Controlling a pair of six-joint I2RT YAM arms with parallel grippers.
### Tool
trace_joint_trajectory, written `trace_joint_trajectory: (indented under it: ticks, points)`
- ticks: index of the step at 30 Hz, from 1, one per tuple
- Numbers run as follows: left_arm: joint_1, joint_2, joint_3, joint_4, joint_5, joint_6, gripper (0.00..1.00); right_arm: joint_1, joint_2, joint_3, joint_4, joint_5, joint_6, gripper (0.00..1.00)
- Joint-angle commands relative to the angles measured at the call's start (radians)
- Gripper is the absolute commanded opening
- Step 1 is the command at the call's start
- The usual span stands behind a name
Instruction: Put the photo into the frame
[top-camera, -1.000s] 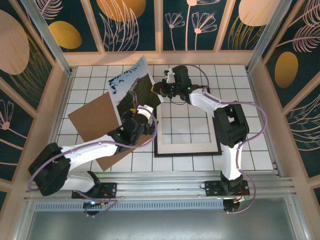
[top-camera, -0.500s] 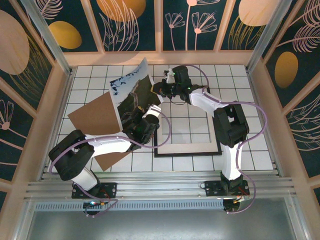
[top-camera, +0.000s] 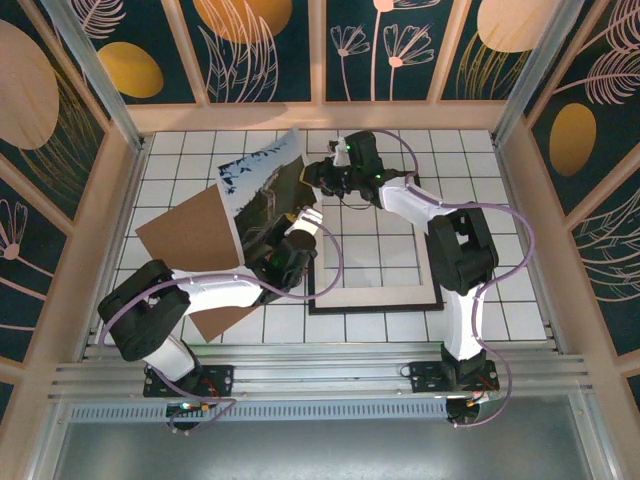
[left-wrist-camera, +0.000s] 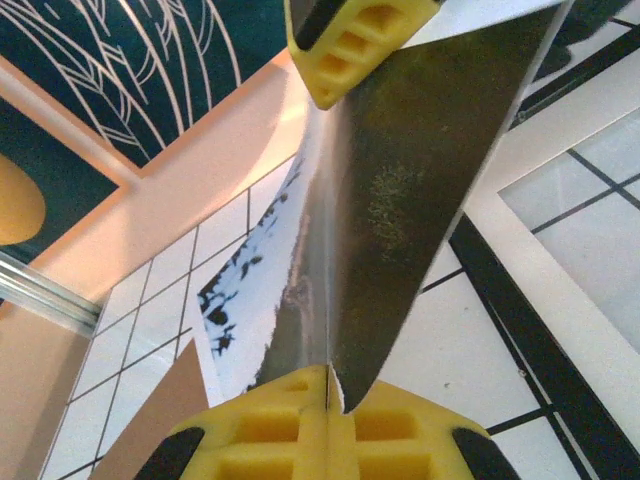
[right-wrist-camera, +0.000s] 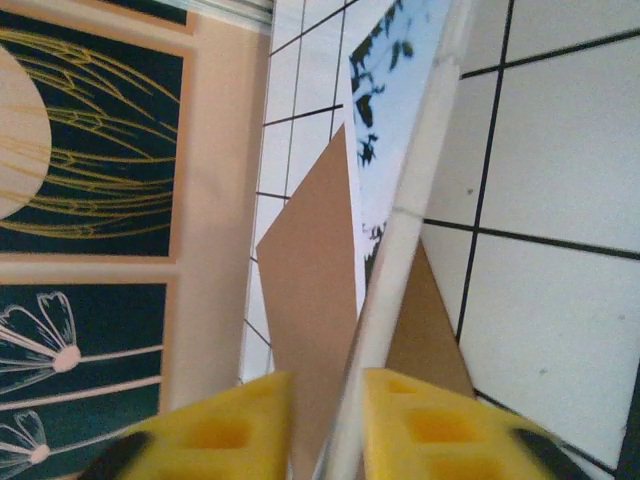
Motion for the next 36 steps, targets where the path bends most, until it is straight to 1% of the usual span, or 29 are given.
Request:
trace_joint_trajectory:
  ticks: [1, 4, 7, 10, 12, 14, 16, 18, 20, 22, 24, 26, 28, 32, 36]
  points:
    - [0.0, -0.044, -0.017, 0.049, -0.036, -0.002, 0.0, -0.031, -0.056, 0.026, 0.011, -0.017, -0.011, 0.43]
    - [0.002, -0.09, -0.026, 0.055, -0.038, -0.002, 0.0, -0.079, -0.124, 0.025, 0.038, -0.02, -0.003, 0.58]
    - [0.015, -0.143, -0.023, 0.038, -0.032, -0.02, 0.0, -0.132, -0.216, 0.009, 0.072, -0.023, 0.007, 0.66]
    - [0.05, -0.214, 0.019, -0.053, 0.007, -0.116, 0.0, -0.181, -0.338, -0.051, 0.114, 0.012, 0.004, 0.71]
    - [0.083, -0.285, 0.064, -0.138, 0.083, -0.227, 0.0, -0.201, -0.411, -0.105, 0.11, 0.06, -0.03, 0.74]
    - [0.12, -0.37, 0.098, -0.18, 0.208, -0.342, 0.0, -0.204, -0.474, -0.17, 0.105, 0.125, -0.066, 0.76]
    - [0.149, -0.455, 0.127, -0.168, 0.361, -0.447, 0.0, -0.207, -0.515, -0.23, 0.097, 0.165, -0.103, 0.77]
    - [0.154, -0.512, 0.156, -0.14, 0.458, -0.512, 0.0, -0.212, -0.532, -0.266, 0.08, 0.183, -0.126, 0.77]
    - [0.156, -0.562, 0.169, -0.102, 0.513, -0.578, 0.0, -0.211, -0.54, -0.298, 0.07, 0.179, -0.14, 0.78]
    - [0.163, -0.616, 0.139, -0.06, 0.515, -0.656, 0.0, -0.21, -0.545, -0.328, 0.065, 0.161, -0.146, 0.78]
    - [0.185, -0.663, 0.076, -0.016, 0.5, -0.787, 0.0, -0.194, -0.554, -0.376, 0.079, 0.15, -0.137, 0.79]
    - [0.209, -0.68, 0.026, -0.003, 0.489, -0.912, 0.0, -0.175, -0.559, -0.424, 0.109, 0.13, -0.109, 0.81]
    - [0.234, -0.677, -0.017, -0.021, 0.477, -1.05, 0.0, -0.159, -0.561, -0.477, 0.174, 0.087, -0.048, 0.83]
    - [0.26, -0.662, -0.144, 0.038, 0.467, -1.289, 0.0, -0.132, -0.551, -0.601, 0.376, 0.036, 0.123, 0.86]
    - [0.276, -0.676, -0.283, 0.078, 0.435, -1.473, 0.0, -0.09, -0.509, -0.697, 0.509, 0.06, 0.251, 0.86]
